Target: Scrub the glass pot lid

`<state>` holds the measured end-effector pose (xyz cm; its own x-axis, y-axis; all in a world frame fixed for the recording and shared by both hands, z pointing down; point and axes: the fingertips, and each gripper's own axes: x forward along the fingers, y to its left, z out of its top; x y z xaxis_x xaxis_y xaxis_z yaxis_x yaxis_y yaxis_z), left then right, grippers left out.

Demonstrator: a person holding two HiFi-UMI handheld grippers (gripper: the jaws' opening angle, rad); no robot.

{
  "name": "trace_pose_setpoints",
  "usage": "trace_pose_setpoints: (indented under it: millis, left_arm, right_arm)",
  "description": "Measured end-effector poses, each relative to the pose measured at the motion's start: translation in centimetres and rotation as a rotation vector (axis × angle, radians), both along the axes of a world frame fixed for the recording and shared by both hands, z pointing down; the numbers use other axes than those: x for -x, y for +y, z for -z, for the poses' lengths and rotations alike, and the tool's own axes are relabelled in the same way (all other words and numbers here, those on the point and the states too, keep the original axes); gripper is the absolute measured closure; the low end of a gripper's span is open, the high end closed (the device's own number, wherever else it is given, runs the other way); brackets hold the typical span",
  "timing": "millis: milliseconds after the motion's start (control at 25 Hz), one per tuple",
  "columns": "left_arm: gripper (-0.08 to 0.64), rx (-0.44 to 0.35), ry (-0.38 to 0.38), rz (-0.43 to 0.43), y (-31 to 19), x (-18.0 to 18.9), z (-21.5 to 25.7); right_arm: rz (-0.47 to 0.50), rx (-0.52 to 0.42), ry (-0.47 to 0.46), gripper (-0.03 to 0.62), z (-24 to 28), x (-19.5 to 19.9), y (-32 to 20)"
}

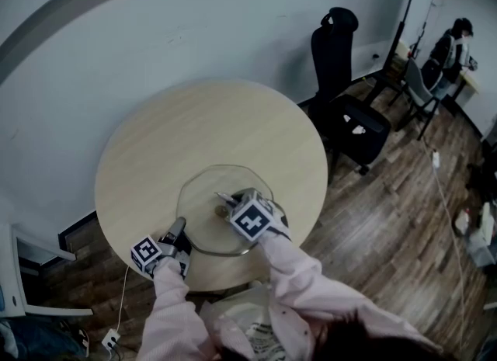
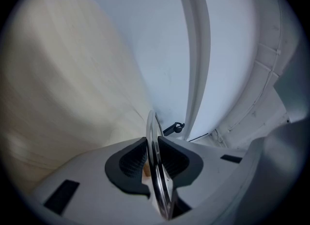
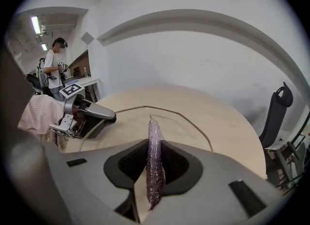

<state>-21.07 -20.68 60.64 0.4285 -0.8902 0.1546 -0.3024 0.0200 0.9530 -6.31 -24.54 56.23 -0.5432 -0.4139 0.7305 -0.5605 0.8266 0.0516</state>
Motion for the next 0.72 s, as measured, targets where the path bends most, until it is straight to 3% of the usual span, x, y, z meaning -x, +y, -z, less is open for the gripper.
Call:
trace_pose_setpoints:
  millis: [720]
  left_arm:
    - [0.493,0.007,-0.012,-0.004,0.4,-0.1,-0.2]
  right_arm:
    - [0.080,0.021,-0.012,0.508,-0.1,3.1,2.7]
